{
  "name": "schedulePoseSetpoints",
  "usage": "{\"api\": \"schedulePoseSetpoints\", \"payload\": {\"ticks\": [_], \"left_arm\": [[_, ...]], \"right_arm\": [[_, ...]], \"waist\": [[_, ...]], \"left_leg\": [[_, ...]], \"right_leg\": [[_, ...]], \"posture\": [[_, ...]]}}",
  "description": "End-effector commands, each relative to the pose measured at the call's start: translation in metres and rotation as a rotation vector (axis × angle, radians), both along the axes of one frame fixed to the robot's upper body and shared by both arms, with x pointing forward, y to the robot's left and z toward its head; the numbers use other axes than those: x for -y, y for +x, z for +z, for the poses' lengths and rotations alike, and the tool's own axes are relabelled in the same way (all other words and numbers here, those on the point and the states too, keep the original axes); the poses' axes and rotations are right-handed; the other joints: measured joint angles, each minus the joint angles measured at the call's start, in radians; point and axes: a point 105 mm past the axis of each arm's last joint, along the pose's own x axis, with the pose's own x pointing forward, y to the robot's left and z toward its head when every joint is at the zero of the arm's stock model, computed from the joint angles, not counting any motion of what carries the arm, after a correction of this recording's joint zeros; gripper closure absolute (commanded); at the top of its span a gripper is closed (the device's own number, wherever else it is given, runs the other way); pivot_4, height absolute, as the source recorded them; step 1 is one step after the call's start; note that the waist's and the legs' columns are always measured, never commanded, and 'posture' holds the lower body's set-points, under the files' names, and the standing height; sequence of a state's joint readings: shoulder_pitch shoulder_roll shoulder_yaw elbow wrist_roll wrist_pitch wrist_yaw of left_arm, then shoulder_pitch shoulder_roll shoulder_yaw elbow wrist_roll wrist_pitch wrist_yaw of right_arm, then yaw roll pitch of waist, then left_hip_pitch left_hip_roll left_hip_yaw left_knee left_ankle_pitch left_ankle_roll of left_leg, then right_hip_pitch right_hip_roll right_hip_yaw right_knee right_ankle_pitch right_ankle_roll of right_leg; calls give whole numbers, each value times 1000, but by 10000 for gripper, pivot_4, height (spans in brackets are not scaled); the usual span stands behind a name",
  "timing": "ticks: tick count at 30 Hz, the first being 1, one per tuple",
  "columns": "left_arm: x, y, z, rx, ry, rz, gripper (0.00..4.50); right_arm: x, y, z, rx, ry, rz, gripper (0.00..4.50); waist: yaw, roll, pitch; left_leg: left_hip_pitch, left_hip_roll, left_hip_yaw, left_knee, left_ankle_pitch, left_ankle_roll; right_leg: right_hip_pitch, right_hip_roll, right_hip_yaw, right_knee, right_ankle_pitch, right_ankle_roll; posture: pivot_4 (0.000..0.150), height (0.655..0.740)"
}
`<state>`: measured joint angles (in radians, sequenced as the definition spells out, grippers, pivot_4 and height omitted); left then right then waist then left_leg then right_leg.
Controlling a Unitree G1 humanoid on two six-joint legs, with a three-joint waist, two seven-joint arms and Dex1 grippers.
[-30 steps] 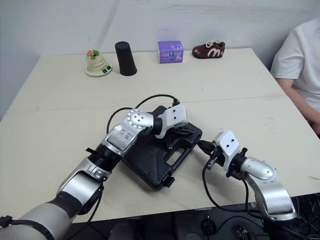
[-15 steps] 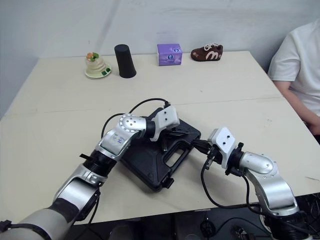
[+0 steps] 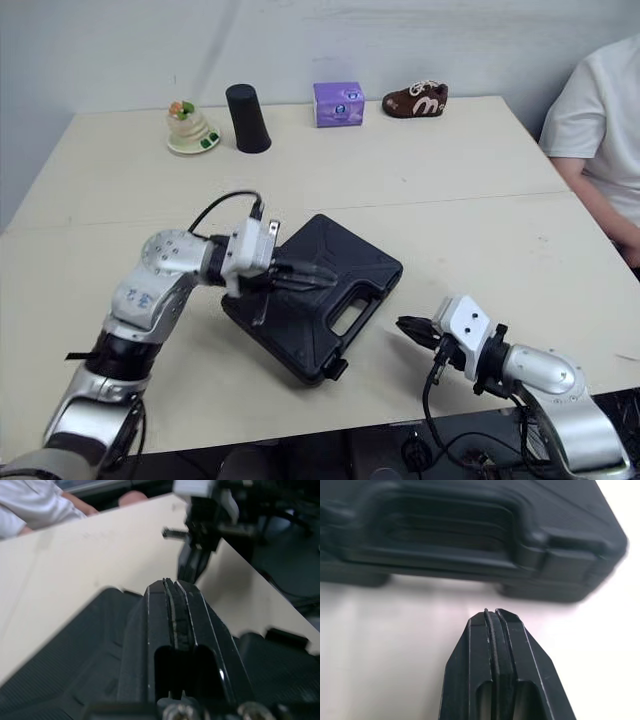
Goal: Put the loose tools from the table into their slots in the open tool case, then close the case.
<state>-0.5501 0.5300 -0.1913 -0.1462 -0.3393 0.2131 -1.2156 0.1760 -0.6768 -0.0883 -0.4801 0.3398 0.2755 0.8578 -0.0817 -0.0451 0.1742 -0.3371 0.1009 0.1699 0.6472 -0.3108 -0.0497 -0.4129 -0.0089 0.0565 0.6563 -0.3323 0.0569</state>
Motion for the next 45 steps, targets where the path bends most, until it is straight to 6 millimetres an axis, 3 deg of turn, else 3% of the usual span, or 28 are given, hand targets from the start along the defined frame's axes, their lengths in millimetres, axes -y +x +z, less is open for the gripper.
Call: {"api": "schedulePoseSetpoints", "payload": {"ticks": [1,9,22,35,45], "left_arm": [[-2,-11,-1,54,27,-41,44681],[-7,-29,-28,9,118,-50,44681],[-15,-40,-77,-112,301,63,44681],[-18,-38,-89,-132,344,97,44681],[-20,-32,-92,-133,344,121,44681]], "right_arm": [[-16,-12,2,30,-2,75,45000],[-35,-35,-12,-23,-8,155,45000],[-69,-44,-13,-33,17,234,45000],[-90,-45,18,15,99,320,45000],[-92,-40,17,-14,107,317,45000]], "waist": [[1,0,0],[1,0,0],[2,-1,-1],[-2,-3,-2],[-5,-3,-3]], "left_leg": [[0,0,0,0,0,0],[-1,-1,0,0,-3,3],[1,0,0,0,-7,7],[3,0,0,0,-8,9],[3,0,-7,-2,-7,9]], "right_leg": [[0,0,0,0,0,0],[0,-1,0,-2,0,0],[3,-2,1,-4,-1,-2],[3,-1,1,-4,-2,-3],[3,2,1,-3,0,-8]], "posture": [[1500,7400],[1500,7400],[1500,7400],[1500,7400],[1500,7400]]}}
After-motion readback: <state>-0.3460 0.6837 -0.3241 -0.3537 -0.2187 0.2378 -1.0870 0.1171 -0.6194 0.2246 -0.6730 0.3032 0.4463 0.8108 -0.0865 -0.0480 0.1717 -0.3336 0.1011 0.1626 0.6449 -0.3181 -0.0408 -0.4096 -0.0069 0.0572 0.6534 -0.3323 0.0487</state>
